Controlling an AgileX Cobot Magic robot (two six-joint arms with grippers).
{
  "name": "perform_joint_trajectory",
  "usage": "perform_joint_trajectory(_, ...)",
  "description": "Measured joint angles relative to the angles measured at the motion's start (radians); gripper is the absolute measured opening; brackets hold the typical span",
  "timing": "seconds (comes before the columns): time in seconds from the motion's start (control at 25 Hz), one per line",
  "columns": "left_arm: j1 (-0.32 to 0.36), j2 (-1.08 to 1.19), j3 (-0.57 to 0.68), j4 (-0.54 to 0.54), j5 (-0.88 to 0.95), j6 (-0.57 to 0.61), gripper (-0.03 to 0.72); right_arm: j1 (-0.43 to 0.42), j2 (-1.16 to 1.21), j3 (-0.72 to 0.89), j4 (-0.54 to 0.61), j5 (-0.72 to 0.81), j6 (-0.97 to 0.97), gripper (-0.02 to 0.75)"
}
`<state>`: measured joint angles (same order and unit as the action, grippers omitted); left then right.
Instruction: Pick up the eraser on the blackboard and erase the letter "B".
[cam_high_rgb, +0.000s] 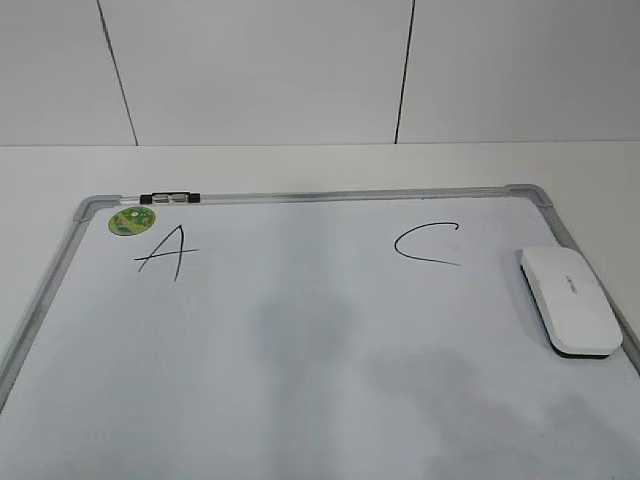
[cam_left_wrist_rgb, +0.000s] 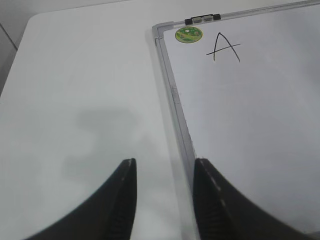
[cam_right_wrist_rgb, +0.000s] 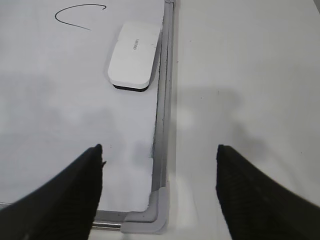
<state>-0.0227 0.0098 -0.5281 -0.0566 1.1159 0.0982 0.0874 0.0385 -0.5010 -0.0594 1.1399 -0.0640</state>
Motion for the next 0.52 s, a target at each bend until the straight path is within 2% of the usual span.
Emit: perform_joint_trajectory(0.52, 0.0, 0.0, 0.0, 0.0, 0.0, 0.0, 0.288, 0.0, 0.0, 0.0, 0.0, 0.0, 0.0, 0.569)
